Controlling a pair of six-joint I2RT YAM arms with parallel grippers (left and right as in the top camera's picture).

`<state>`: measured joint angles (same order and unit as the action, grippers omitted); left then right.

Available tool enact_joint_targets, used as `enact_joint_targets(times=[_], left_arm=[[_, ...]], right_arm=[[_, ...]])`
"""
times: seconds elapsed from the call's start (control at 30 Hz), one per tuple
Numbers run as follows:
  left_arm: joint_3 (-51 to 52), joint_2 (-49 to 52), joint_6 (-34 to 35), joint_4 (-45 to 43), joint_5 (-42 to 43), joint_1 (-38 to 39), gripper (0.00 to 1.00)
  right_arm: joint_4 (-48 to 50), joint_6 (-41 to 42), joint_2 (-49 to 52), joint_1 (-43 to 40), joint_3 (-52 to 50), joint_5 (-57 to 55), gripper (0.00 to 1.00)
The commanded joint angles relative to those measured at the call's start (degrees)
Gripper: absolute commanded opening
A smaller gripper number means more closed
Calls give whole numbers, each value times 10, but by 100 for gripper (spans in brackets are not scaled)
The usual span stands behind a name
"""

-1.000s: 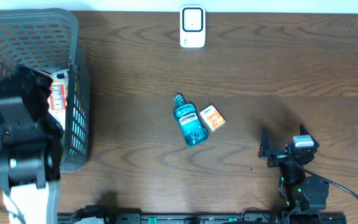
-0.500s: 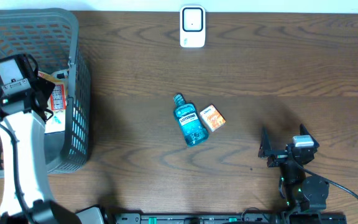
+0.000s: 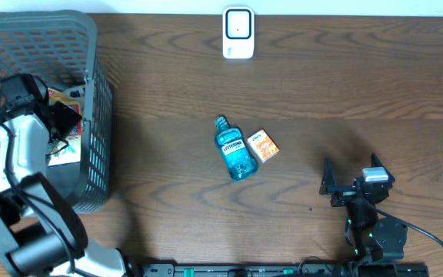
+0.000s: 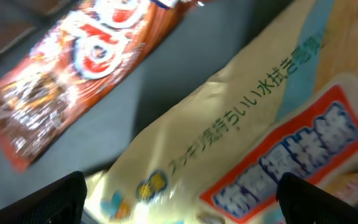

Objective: Scan the item barcode

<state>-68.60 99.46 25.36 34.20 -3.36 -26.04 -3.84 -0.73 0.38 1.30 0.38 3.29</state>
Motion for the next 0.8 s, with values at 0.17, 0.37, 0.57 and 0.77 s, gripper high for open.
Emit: enact_joint_targets(times=[0.17,0.37,0.57,0.77], left_arm=[[0,103,-155,-51,8,0,98],[0,160,-166,-49,8,0,8],[-2,138,-166,-44,8,0,7],[-29,38,-147,-21,8,0,7]], right_arm=[[-2,-9,0,-1,-1,0,99],[-2,-9,0,-1,-1,0,99],[-2,-8,0,-1,-1,0,99],[-2,-8,0,-1,-1,0,99]])
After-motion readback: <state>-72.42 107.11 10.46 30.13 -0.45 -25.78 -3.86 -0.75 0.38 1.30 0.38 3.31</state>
